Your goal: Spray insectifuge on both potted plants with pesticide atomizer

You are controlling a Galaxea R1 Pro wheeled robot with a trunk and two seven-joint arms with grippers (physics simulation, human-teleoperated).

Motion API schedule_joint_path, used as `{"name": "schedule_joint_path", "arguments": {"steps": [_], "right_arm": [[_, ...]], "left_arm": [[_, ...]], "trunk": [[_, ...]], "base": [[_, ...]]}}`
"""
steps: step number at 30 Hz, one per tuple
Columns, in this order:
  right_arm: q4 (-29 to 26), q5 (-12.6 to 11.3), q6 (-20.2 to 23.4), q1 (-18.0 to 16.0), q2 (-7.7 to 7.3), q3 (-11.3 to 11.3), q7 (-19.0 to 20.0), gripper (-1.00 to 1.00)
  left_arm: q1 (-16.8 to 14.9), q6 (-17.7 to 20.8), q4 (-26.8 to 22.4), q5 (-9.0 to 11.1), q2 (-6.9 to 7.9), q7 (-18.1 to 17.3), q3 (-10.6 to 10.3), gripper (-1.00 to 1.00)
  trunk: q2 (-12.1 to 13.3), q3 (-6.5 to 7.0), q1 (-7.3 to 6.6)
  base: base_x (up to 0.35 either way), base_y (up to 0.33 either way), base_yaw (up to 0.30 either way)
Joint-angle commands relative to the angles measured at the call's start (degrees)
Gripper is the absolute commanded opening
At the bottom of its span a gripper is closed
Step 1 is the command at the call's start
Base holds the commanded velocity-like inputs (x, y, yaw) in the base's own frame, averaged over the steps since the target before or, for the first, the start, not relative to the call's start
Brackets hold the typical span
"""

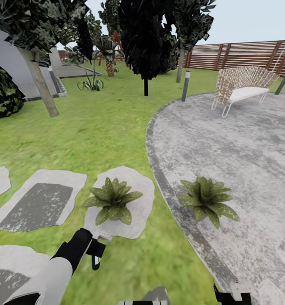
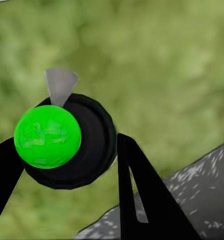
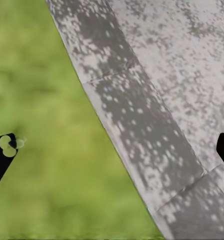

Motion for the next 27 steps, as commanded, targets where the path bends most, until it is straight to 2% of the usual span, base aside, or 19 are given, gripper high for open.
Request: {"name": "schedule_joint_path", "arguments": {"steps": [1, 5, 8, 16, 21, 23, 25, 27], "right_arm": [[0.0, 0.0, -0.2, 0.0, 0.00, -0.5, 0.5, 1.00], [0.0, 0.1, -0.2, 0.0, 0.01, -0.5, 0.5, 1.00], [0.0, 0.1, -0.3, 0.0, 0.01, -0.4, 0.5, 1.00], [0.0, 0.1, -0.3, 0.0, 0.01, -0.4, 0.5, 1.00], [0.0, 0.1, -0.3, 0.0, 0.01, -0.4, 0.5, 1.00], [0.0, 0.1, -0.3, 0.0, 0.01, -0.4, 0.5, 1.00], [0.0, 0.1, -0.3, 0.0, 0.01, -0.4, 0.5, 1.00], [0.0, 0.1, -0.3, 0.0, 0.01, -0.4, 0.5, 1.00]], "left_arm": [[0.0, 0.1, -0.1, -0.6, -0.06, -0.5, 0.5, -1.00], [0.0, 0.1, -0.1, -0.6, 0.00, -0.5, 0.5, -1.00], [0.0, 0.1, -0.1, -0.5, 0.04, -0.5, 1.4, -1.00], [0.0, 0.1, -0.1, -0.5, 0.09, -0.5, 1.6, -1.00], [0.0, 0.1, -0.3, -0.5, 0.73, -0.5, 1.7, -1.00], [0.0, 0.1, -0.4, 0.4, 1.68, -0.5, 1.7, -1.00], [0.0, -0.4, -0.5, 1.7, 1.93, -0.4, 1.7, -1.00], [0.0, -1.1, -0.4, 2.2, 2.32, -0.4, 1.7, -1.00]], "trunk": [[0.0, -0.04, -0.03], [0.0, -0.04, -0.03], [0.0, -0.04, -0.03], [0.0, -0.04, -0.03], [0.0, -0.04, -0.03], [0.0, -0.04, -0.03], [0.0, -0.04, -0.03], [0.0, -0.04, -0.03]], "base": [[-0.151, 0.295, -0.262], [-0.081, 0.305, -0.262], [-0.003, 0.320, -0.262], [0.000, 0.321, -0.262], [0.000, 0.321, -0.260], [0.000, 0.321, -0.255], [0.000, 0.321, -0.248], [0.000, 0.319, -0.245]]}}
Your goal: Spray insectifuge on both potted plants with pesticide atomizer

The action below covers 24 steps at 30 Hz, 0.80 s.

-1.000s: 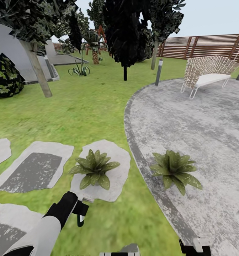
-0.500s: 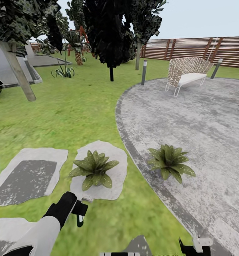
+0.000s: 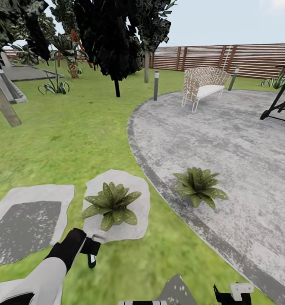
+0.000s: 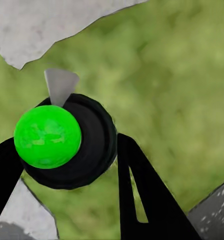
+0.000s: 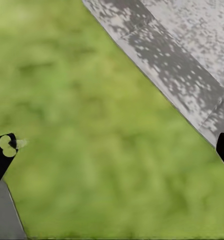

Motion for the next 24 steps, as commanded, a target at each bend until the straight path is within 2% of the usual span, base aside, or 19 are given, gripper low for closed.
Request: {"name": "schedule_joint_path", "arguments": {"steps": [1, 7, 14, 17, 18, 19, 21, 22, 23, 24], "right_arm": [[0.0, 0.0, -0.2, 0.0, 0.00, -0.5, 0.5, 1.00], [0.0, 0.0, -0.2, 0.0, 0.00, -0.5, 0.5, 1.00], [0.0, 0.0, -0.2, 0.0, 0.00, -0.5, 0.5, 1.00], [-0.1, 0.5, -0.2, 0.0, -0.07, -0.5, 0.6, 1.00], [-0.1, 1.5, -0.2, 0.0, -0.05, -0.4, 0.6, 1.00], [-0.2, 3.4, -0.2, 0.0, -0.04, -0.5, 0.6, 1.00], [-0.6, 9.0, -0.2, -0.1, -0.07, 0.7, 0.7, 1.00], [-1.4, 13.1, -0.2, -0.1, -0.08, 1.9, 0.8, 1.00], [-3.0, 17.8, -0.2, -0.2, 0.02, 3.4, 0.8, 1.00], [-3.7, 20.8, -0.1, -0.5, 0.09, 4.6, 1.0, 1.00]], "left_arm": [[0.0, 0.0, -0.1, -0.4, 0.20, -0.5, 0.4, -1.00], [0.0, -0.3, 0.0, -0.2, 0.46, -0.5, 0.3, -1.00], [0.1, -0.3, 0.0, -0.3, 0.50, -0.5, 0.3, -1.00], [1.4, -0.8, 0.0, -0.2, 0.44, -1.1, -0.1, -1.00], [1.8, -1.8, 0.4, -0.3, 0.41, -1.4, -0.4, -1.00], [2.5, -4.4, 0.8, -0.6, 0.41, -1.6, -0.6, -1.00], [4.0, -11.6, 1.1, -2.6, 0.57, -3.2, -2.3, -1.00], [4.4, -15.3, 1.2, -4.9, 1.53, -6.2, -4.2, -1.00], [4.4, -18.1, 0.9, -7.9, 3.79, -13.3, -6.1, -1.00], [4.2, -19.8, 0.4, -9.4, 5.76, -21.4, -6.9, -1.00]], "trunk": [[0.0, -0.04, -0.01], [0.0, -0.04, -0.01], [0.0, -0.04, -0.01], [0.0, -0.04, -0.01], [0.0, -0.04, -0.01], [0.0, -0.04, -0.01], [0.0, -0.04, -0.01], [0.0, -0.04, -0.01], [0.0, -0.04, -0.01], [0.0, -0.04, -0.01]], "base": [[0.000, 0.310, -0.242], [-0.122, 0.271, -0.187], [-0.289, 0.157, -0.013], [-0.313, 0.098, 0.000], [-0.314, 0.095, 0.000], [-0.314, 0.094, 0.000], [-0.314, 0.094, 0.000], [-0.314, 0.094, 0.000], [-0.314, 0.094, 0.000], [-0.314, 0.094, 0.000]]}}
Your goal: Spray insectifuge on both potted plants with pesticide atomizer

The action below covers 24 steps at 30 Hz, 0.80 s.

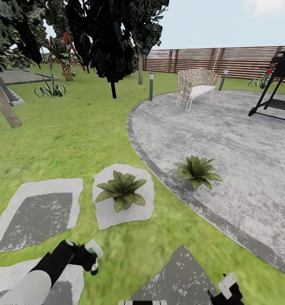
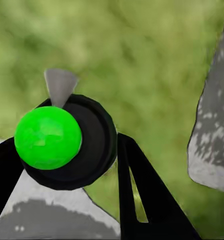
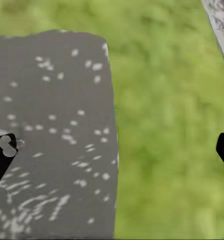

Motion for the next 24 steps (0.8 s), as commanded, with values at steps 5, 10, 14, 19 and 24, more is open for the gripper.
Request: {"name": "schedule_joint_path", "arguments": {"steps": [5, 10, 14, 19, 24], "right_arm": [[-2.3, 3.3, -0.1, -5.5, -0.15, 6.9, 13.7, 1.00], [-11.0, 3.3, 0.0, -9.6, -0.35, 8.9, 35.1, 1.00], [-13.2, 3.1, 0.0, -12.2, -0.36, 9.0, 43.3, 1.00], [-12.8, 2.7, -0.1, -14.3, 2.47, 8.9, 44.4, 1.00], [-12.7, 2.8, -0.1, -14.3, 7.78, 8.9, 44.4, 1.00]], "left_arm": [[-0.3, -9.1, -2.9, -1.3, 3.37, -11.4, -0.2, -1.00], [-0.4, -10.9, -3.3, -2.9, 2.73, -15.6, -2.9, -1.00], [-0.4, -11.1, -3.4, -3.4, 1.76, -19.6, -7.0, -1.00], [-0.4, -11.1, -3.4, -3.6, 0.26, -20.0, -7.6, -1.00], [-0.4, -11.2, -3.4, -3.6, -0.32, -19.1, -7.6, -1.00]], "trunk": [[0.0, -0.05, -0.04], [0.0, -0.05, -0.04], [0.0, -0.05, -0.04], [0.0, -0.05, -0.04], [0.0, -0.05, -0.04]], "base": [[-0.314, 0.094, 0.000], [-0.130, 0.043, 0.000], [-0.008, 0.003, 0.000], [0.000, 0.000, 0.000], [0.000, 0.000, 0.000]]}}
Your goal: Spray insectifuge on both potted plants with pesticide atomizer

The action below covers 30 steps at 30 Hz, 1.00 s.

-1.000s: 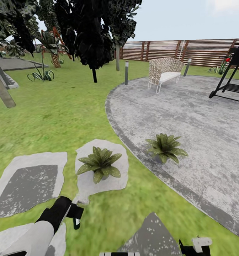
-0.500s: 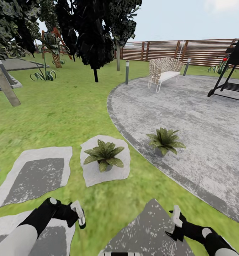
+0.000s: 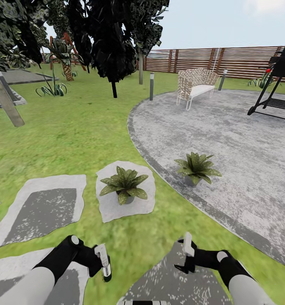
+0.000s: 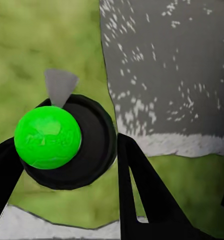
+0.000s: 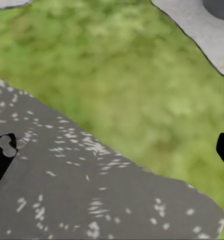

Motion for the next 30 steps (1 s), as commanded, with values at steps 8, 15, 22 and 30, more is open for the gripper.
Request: {"name": "schedule_joint_path", "arguments": {"steps": [8, 15, 22, 30], "right_arm": [[-0.1, 0.3, -0.2, -0.1, 6.78, -0.4, 0.4, -1.00], [0.0, 0.3, -0.1, -0.6, 9.59, 0.0, 0.6, -1.00], [0.1, 0.3, -0.1, -1.6, 9.59, 0.0, 2.8, -1.00], [1.2, 0.3, -0.1, -2.2, 9.59, 0.0, 2.9, -1.00]], "left_arm": [[0.1, -0.5, -0.7, 0.0, -1.64, 2.2, -1.7, -1.00], [0.6, -3.9, -0.7, -0.2, -1.63, 2.3, -5.7, -1.00], [0.9, -4.6, -0.7, -3.1, -1.72, 6.9, -5.8, -1.00], [1.0, -7.1, -0.6, -3.9, -2.37, 8.9, -5.5, -1.00]], "trunk": [[0.0, -0.05, -0.01], [0.0, -0.05, -0.01], [0.0, -0.05, -0.01], [0.0, -0.05, -0.01]], "base": [[0.000, 0.000, 0.000], [0.000, 0.000, 0.000], [0.000, 0.000, 0.000], [0.000, 0.000, 0.000]]}}
